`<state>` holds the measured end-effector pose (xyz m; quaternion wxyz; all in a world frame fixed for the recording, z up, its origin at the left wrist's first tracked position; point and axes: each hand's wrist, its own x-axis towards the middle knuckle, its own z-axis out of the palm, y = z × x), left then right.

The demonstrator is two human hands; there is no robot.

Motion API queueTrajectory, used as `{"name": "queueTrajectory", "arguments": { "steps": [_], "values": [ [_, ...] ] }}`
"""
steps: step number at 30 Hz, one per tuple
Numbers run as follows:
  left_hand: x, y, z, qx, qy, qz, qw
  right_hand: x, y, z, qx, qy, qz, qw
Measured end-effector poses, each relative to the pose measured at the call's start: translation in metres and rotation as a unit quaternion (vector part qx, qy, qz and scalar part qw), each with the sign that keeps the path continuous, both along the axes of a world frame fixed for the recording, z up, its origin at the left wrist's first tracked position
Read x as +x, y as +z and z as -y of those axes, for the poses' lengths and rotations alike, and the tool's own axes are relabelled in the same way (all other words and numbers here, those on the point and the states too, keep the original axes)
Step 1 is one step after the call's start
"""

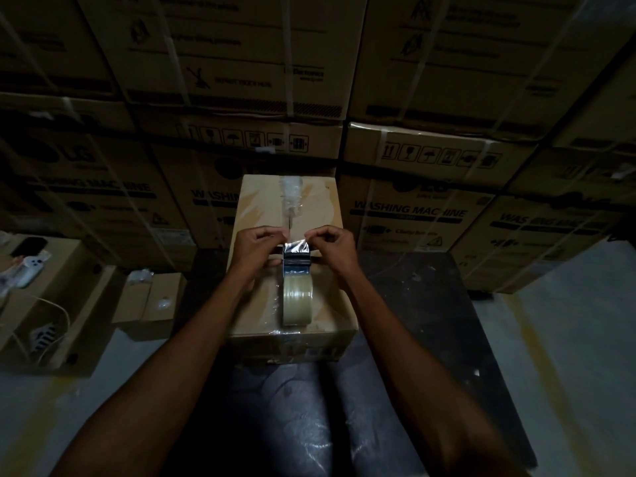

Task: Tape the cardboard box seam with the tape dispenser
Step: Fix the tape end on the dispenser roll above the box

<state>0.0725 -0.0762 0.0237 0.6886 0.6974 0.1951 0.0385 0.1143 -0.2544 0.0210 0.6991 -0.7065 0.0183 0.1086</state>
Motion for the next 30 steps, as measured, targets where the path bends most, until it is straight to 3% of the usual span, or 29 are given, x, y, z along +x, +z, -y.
{"name": "queueTrajectory", "arguments": {
  "steps": [8,21,30],
  "values": [
    [-0.0004,0.004,0.001,0.033,-0.019,0.038,0.999,-0.0001,-0.0007,0.0009,-0.005,0.008,0.028,1.0],
    [0.004,0.0009,0.0007,-0.004,-0.011,0.008,1.0,-0.0017,0.0004,0.0001,-0.005,0.013,0.034,0.999],
    [0.0041,0.0041,0.0022,0.017,-0.017,0.0,1.0,-0.0039,0.001,0.0008,-0.001,0.018,0.046,0.999]
  ]
}}
